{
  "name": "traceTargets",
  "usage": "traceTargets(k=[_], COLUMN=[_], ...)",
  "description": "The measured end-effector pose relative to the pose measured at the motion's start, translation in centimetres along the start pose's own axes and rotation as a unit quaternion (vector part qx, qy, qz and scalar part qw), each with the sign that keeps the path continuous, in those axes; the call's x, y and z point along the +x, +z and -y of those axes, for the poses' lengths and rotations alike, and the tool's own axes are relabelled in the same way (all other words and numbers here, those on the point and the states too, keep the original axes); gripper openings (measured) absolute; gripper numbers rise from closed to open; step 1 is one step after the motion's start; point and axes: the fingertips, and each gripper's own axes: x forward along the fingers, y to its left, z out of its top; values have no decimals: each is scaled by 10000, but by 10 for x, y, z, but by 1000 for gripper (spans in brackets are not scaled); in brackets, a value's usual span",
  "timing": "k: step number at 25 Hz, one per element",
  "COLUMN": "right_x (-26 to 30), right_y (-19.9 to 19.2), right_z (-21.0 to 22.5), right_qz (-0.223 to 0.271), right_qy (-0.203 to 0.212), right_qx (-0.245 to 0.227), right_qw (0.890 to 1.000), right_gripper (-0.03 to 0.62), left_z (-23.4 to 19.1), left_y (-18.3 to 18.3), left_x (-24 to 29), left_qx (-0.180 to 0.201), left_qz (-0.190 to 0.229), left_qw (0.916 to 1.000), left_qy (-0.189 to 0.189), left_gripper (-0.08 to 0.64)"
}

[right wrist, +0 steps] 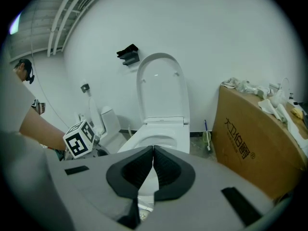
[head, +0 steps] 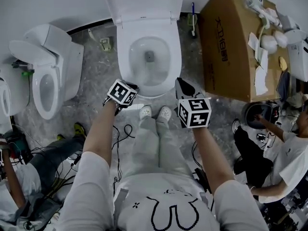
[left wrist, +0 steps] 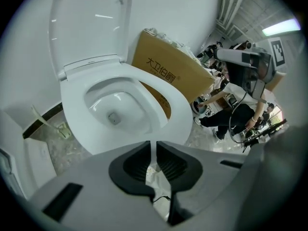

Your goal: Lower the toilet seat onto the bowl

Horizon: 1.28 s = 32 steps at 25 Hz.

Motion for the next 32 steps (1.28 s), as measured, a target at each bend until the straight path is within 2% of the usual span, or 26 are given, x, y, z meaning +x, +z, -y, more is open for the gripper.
traceTargets(k=[7,22,32], right_x=[16,56,83], right_y=[-14,-54,-85], right_z=[1,4,0], right_qz=[-144,-419,-489], right_qy=[44,141,179], right_qx=[-39,-117,-64], right_qw=[9999,9990,9986], right_gripper=[29,28,28], left_z=[-3,-16,-24], left_y=[-9,-29,-40], left_x=[17,53,76], left_qx=[-152,-529,-723], left_qz=[54,114,186], left_qw=[9998,9980,9967], left_qy=[107,312,322], left_gripper=[11,9,9])
